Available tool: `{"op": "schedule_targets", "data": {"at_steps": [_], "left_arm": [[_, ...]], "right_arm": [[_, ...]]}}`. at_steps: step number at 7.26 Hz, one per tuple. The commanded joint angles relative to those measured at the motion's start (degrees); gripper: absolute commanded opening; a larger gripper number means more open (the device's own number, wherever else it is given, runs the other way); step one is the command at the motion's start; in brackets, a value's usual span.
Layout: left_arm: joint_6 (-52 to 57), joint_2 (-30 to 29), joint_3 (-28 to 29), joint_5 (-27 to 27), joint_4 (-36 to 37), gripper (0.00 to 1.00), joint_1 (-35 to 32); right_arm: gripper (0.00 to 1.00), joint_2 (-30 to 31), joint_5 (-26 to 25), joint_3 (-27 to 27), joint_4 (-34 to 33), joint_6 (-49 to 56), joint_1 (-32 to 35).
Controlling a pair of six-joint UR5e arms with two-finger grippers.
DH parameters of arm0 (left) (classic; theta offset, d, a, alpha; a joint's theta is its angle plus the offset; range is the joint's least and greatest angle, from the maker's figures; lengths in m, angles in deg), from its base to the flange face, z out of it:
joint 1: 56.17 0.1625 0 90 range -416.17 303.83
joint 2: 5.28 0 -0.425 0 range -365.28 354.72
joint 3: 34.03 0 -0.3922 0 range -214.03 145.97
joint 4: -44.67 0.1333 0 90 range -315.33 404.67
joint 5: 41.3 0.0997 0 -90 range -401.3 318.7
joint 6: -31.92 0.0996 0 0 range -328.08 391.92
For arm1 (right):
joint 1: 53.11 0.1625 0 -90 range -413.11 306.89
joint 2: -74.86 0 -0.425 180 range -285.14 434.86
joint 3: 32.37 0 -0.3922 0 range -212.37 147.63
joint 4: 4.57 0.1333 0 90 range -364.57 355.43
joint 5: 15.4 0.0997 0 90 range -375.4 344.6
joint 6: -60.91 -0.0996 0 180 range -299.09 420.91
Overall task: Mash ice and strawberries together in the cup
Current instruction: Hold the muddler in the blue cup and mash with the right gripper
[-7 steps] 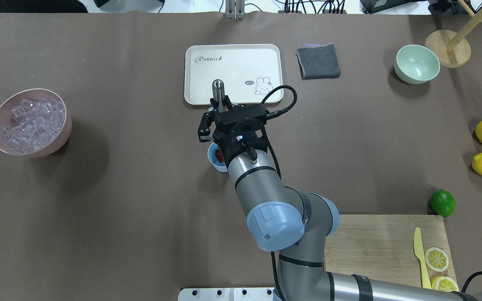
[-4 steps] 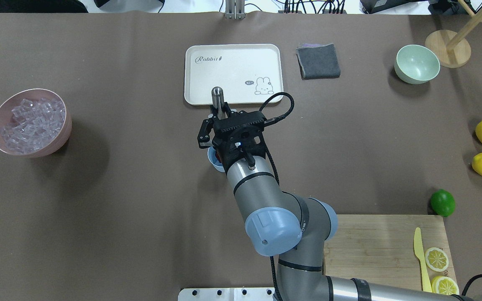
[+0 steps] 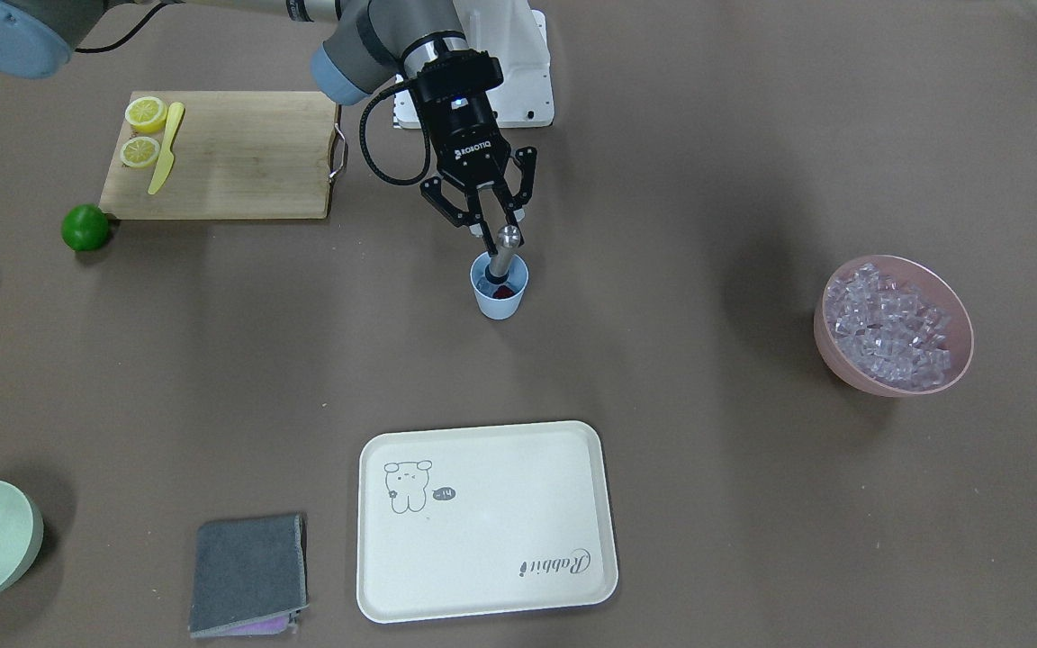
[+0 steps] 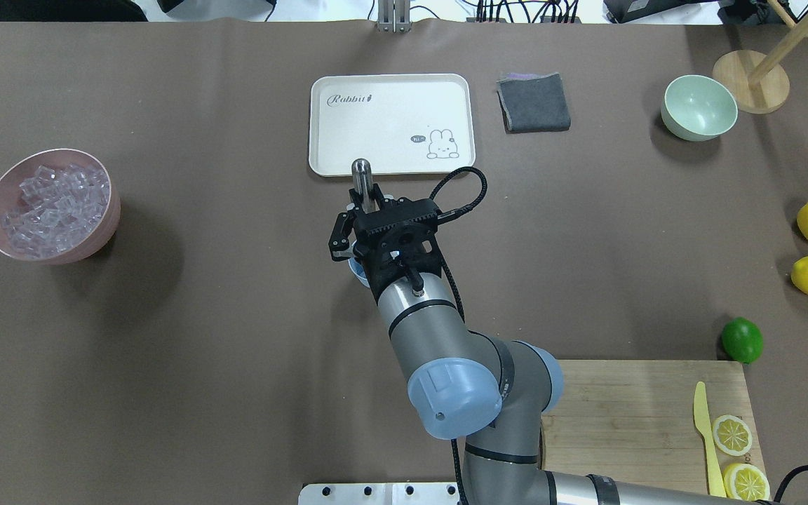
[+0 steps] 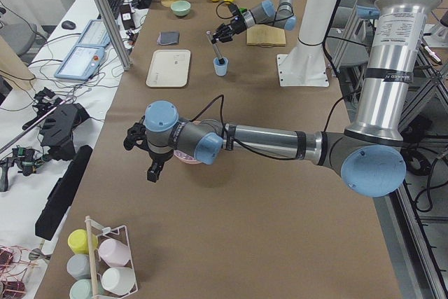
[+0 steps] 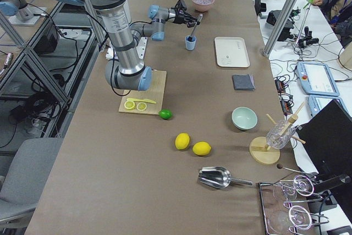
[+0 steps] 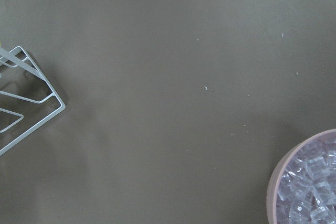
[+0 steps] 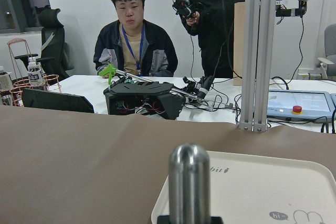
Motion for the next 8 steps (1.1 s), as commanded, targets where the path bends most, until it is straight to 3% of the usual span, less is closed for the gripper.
{"op": "schedule_targets", "data": {"at_steps": [1, 8], "left_arm": [[0.0, 0.0, -0.1, 0.0, 0.0, 0.98, 0.0], [-1.1, 0.4, -1.1, -0.1, -0.1, 0.98, -0.1]], "right_arm": [[0.00, -0.1, 0.4, -0.3, 0.0, 0.0, 0.0], [0.00, 0.2, 2.4, 7.1, -0.1, 2.9, 0.2]]}}
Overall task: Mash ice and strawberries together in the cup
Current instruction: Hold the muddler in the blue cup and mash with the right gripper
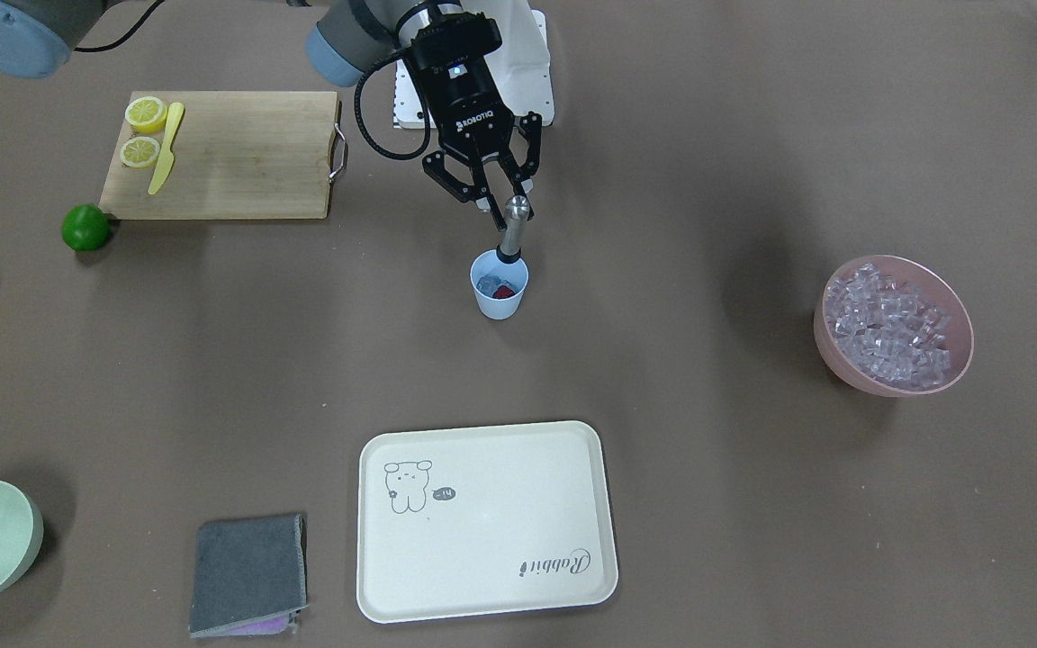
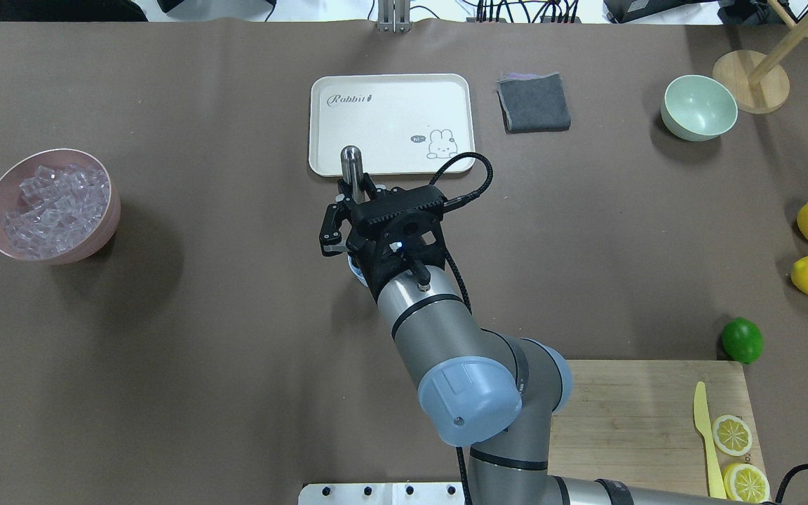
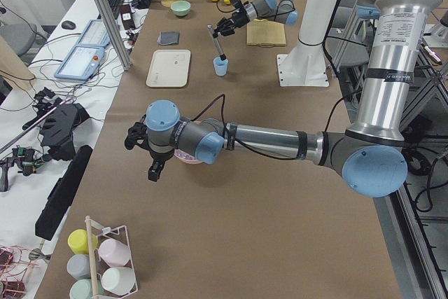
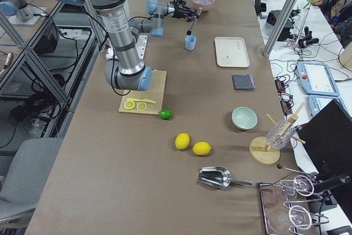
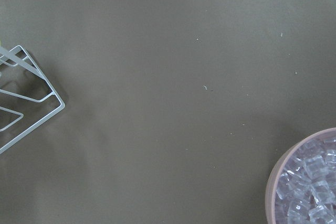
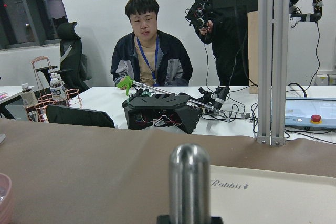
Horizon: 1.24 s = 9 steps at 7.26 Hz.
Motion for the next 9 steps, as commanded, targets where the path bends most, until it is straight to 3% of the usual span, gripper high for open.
{"op": "schedule_targets", "data": {"at_steps": [1, 9], "left_arm": [[-0.1, 0.6, -0.6, -0.1, 0.0, 0.98, -0.1], [-0.2, 1.2, -0.8, -0.1, 0.0, 0.98, 0.0]], "right_arm": [[0.00, 0.2, 0.3, 1.3, 0.0, 0.8, 0.8], [0.00, -0.5, 1.1, -5.0, 0.0, 0.2, 1.6]]}}
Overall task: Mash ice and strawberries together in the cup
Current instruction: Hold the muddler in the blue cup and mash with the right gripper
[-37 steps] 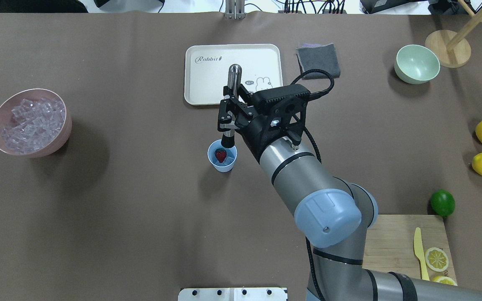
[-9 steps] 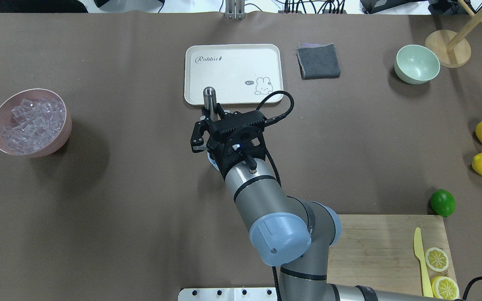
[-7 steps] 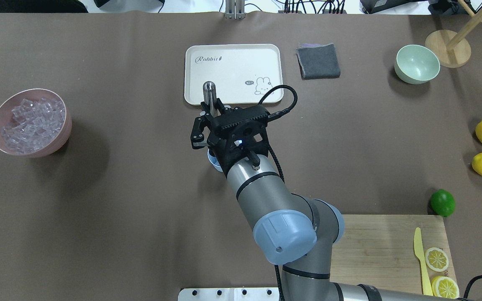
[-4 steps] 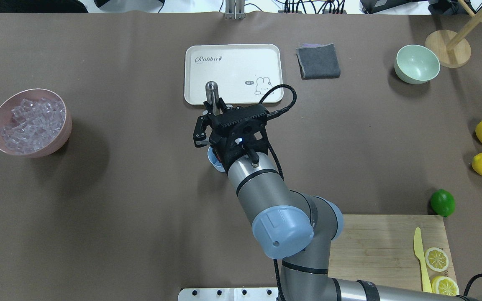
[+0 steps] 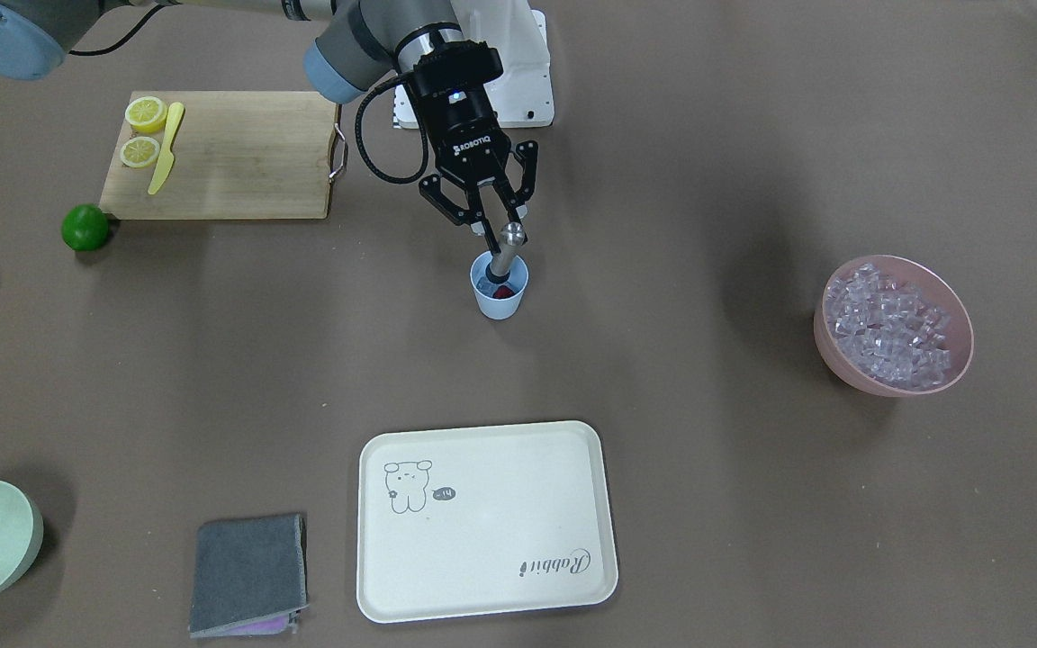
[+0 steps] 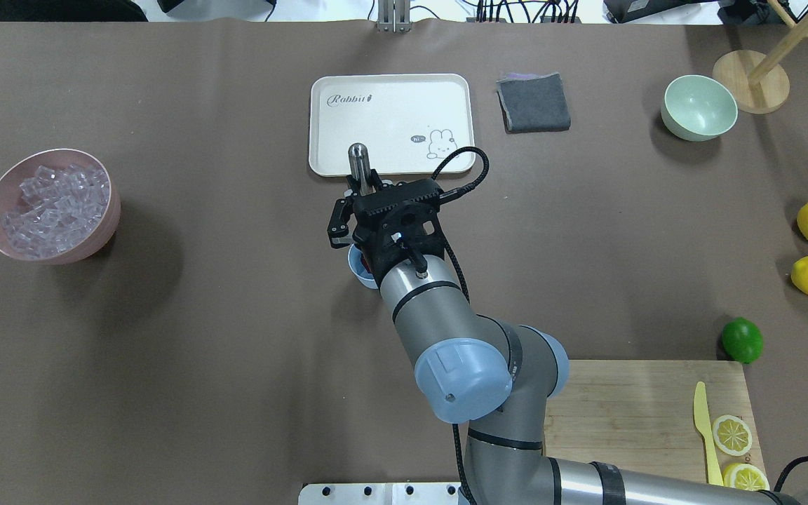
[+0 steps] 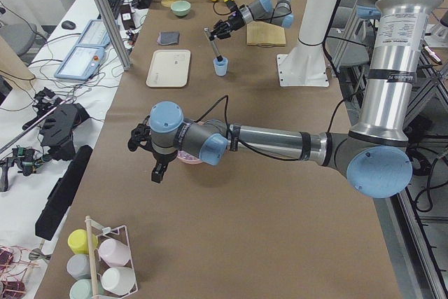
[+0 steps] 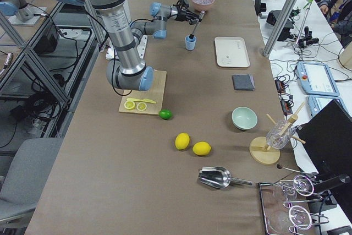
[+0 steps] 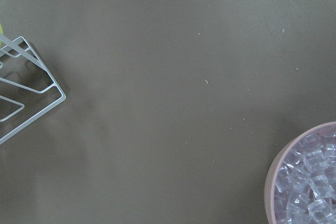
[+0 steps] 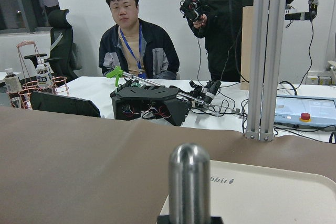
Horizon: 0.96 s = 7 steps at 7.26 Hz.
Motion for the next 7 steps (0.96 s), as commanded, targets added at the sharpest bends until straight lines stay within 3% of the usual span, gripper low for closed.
{"op": "schedule_targets", "data": {"at_steps": [1, 7], "left_arm": [[0.0, 0.0, 0.2, 0.1, 0.0, 0.98, 0.0], [0.1, -0.6, 0.8, 0.1, 0.0, 0.98, 0.0]], "right_arm": [[0.00, 0.0, 0.4, -0.8, 0.1, 0.0, 0.0], [0.00, 0.1, 2.1, -1.6, 0.1, -1.2, -0.5]]}}
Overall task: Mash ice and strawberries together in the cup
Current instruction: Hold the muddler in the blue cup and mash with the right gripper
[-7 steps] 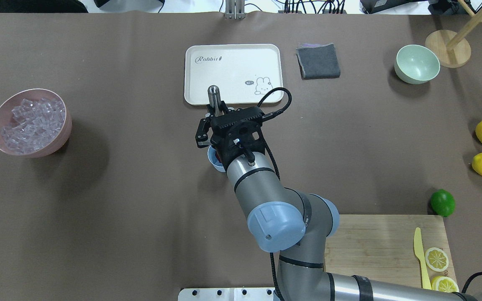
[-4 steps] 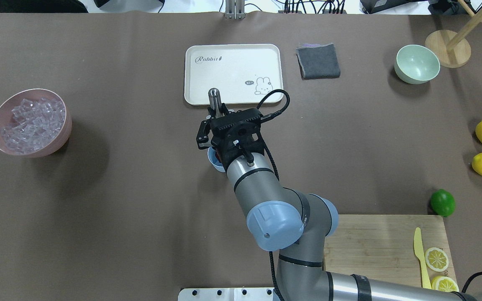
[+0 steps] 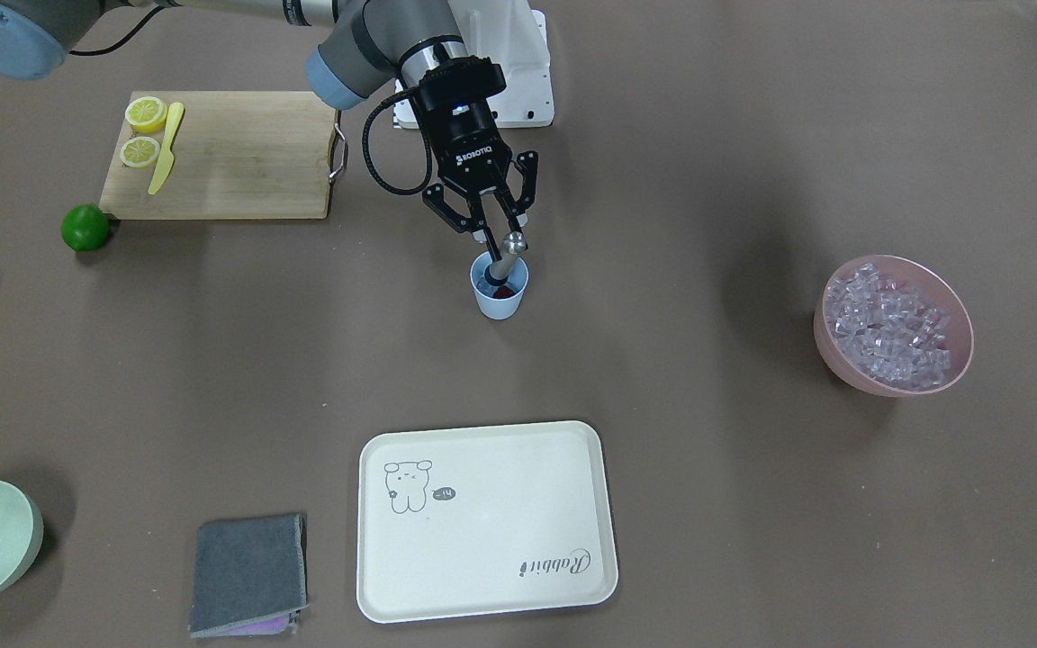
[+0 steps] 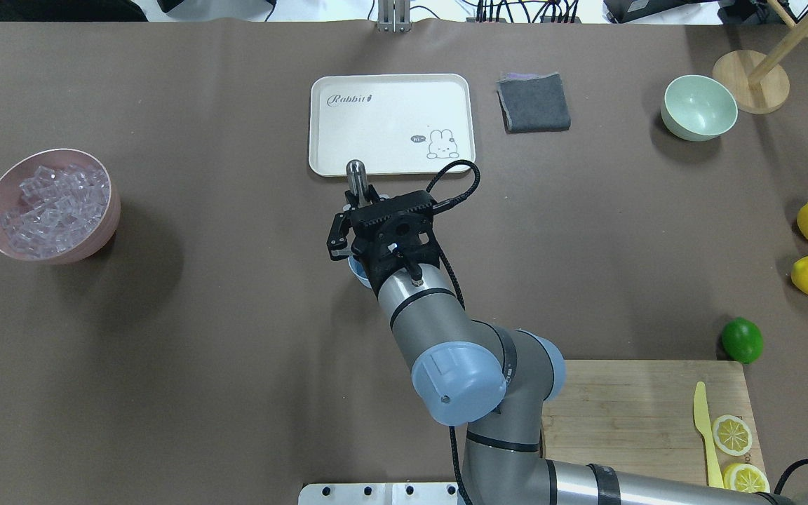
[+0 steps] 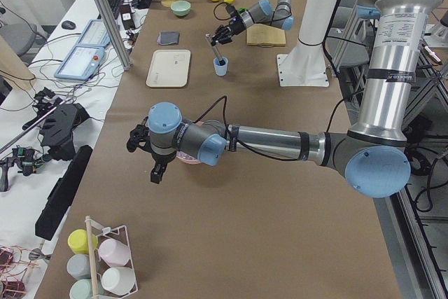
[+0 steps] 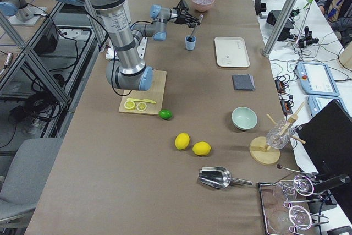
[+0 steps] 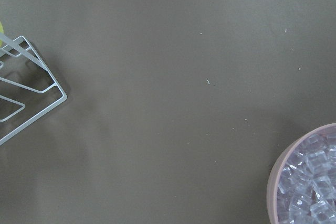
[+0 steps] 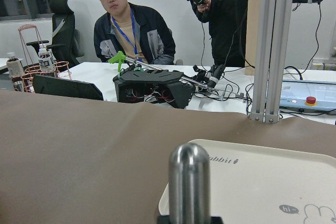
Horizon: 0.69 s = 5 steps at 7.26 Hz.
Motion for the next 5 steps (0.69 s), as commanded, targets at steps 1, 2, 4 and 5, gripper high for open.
{"op": "schedule_targets", "data": {"at_steps": [1, 2, 4, 5], "left_arm": [[0.0, 0.0, -0.1, 0.0, 0.0, 0.98, 0.0], [0.0, 0.0, -0.1, 0.0, 0.0, 0.98, 0.0], [0.0, -0.1, -0.4, 0.0, 0.0, 0.98, 0.0], [0.0, -0.3, -0.6, 0.0, 0.0, 0.98, 0.0]], "right_arm": [[0.00, -0.1, 0.6, 0.0, 0.0, -0.1, 0.0], [0.00, 0.0, 0.6, -0.1, 0.0, -0.1, 0.0], [0.00, 0.0, 5.0, 1.0, 0.1, 0.1, 2.1], [0.00, 0.6, 8.5, 3.9, 0.0, 0.5, 4.1]]}}
